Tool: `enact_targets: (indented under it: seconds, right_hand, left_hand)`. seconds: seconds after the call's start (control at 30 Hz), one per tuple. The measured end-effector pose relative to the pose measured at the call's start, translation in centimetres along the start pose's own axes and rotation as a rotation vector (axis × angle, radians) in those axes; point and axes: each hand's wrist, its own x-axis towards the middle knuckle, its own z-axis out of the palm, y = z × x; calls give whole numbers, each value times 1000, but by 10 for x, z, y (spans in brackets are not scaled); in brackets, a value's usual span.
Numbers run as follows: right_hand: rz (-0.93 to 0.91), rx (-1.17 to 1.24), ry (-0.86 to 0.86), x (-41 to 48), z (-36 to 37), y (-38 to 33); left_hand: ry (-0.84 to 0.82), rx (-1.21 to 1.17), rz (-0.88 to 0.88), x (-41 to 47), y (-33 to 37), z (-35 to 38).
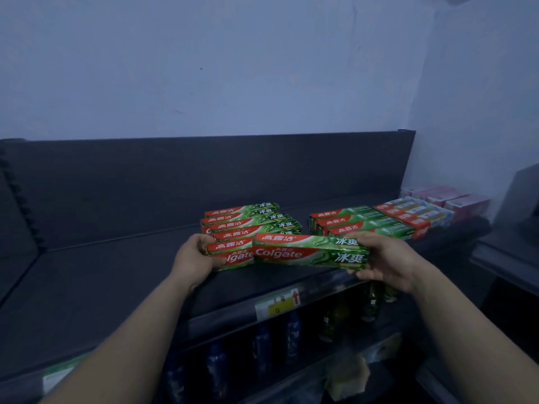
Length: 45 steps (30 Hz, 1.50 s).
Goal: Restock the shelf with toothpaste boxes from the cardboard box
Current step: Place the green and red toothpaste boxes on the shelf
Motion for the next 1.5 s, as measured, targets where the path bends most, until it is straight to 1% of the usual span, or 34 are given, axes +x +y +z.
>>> enact_targets:
  seconds: [0.13,0.33,0.47,0.57,0.63,0.73,1.03,1.3,1.5]
  right_hand:
    - [-2,-90,1,30,9,1]
    - [0,-101,24,64,37,2]
    - [-7,-109,-87,72,46,5]
    - [-42,-206,-94,77,45,8]
    - [-73,-323,-75,80,43,10]
    - [-86,-463,-91,83,40,14]
    - [-126,-693,-121,84,50,23]
    - [-210,-789,-110,75,52,21]
    - [-357,-815,-86,60,53,20]
  left_hand:
    - [-4,-77,-14,3,-3,-6]
    - [-3,-167,-28,4,-9,-9]
    - [6,-152,-24,3,-11,-9]
    - [4,-149,-29,3,-10,-8]
    - [1,-158,-37,4,-10,-9]
    - [2,-153,-43,3,-8,-8]
    - [25,-145,-32,-6,-5,-6]
    - [25,-161,-9,-14,1,-4]
    - [63,-88,64,-26,8,-6]
